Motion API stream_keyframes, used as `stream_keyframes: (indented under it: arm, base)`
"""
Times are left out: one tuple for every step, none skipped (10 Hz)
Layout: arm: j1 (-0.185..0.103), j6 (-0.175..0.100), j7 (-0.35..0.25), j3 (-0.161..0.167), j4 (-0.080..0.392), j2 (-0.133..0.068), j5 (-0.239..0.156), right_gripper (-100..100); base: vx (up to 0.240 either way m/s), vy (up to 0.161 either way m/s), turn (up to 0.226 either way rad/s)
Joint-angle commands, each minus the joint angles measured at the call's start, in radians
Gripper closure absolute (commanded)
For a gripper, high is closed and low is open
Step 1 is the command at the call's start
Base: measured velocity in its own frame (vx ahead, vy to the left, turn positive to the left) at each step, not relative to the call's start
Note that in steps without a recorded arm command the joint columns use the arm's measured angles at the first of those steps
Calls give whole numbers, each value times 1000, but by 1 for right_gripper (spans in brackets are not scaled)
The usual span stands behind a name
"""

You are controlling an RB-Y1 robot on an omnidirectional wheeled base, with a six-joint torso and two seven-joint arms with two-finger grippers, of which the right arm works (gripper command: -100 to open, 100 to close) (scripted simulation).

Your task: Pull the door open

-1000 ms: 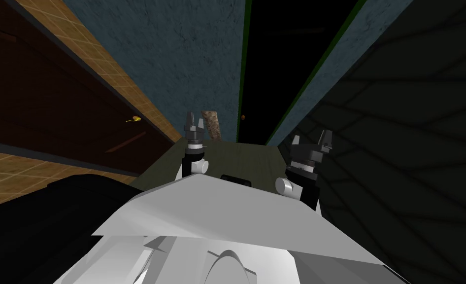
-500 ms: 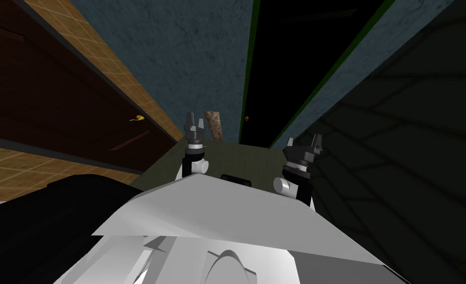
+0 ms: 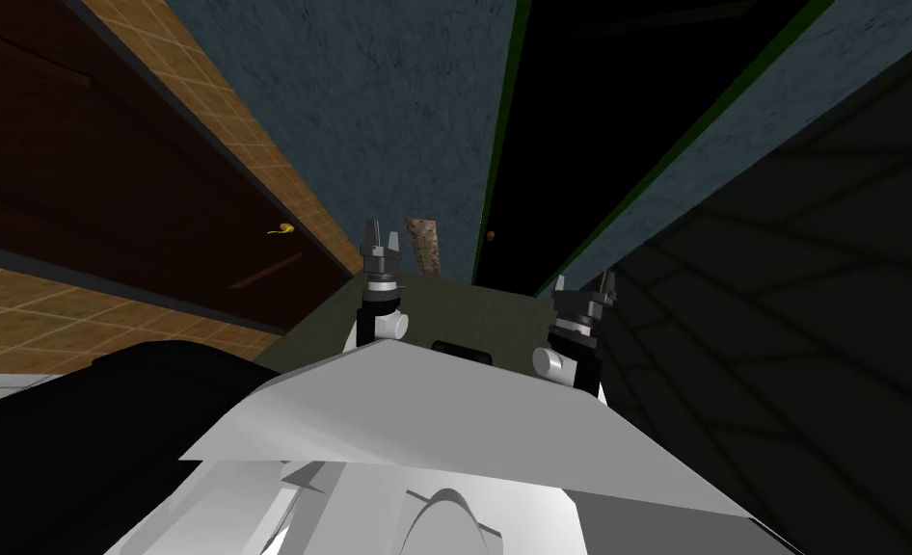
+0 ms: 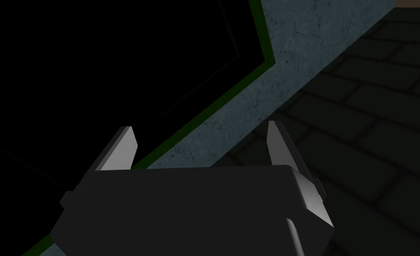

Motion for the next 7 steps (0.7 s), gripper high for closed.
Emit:
stream_keyframes:
  arm:
    - [-11, -12, -25, 2, 37, -5, -20, -100]
    - [-15, -20, -42, 3, 57, -9, -33, -100]
    - [-23, -36, -74, 4, 98, -18, -58, -100]
    - [-28, -45, -92, 5, 121, -22, -73, -100]
    - [-32, -54, -110, 6, 144, -27, -87, -100]
    - [-37, -63, -128, 7, 167, -31, -101, -100]
    - [-41, -72, -146, 7, 190, -36, -116, -100]
  base:
    - [97, 12, 98]
    - [96, 9, 142]
    - [131, 4, 217]
    - [147, 3, 158]
    - [133, 17, 101]
    - [104, 30, 126]
    - [102, 22, 120]
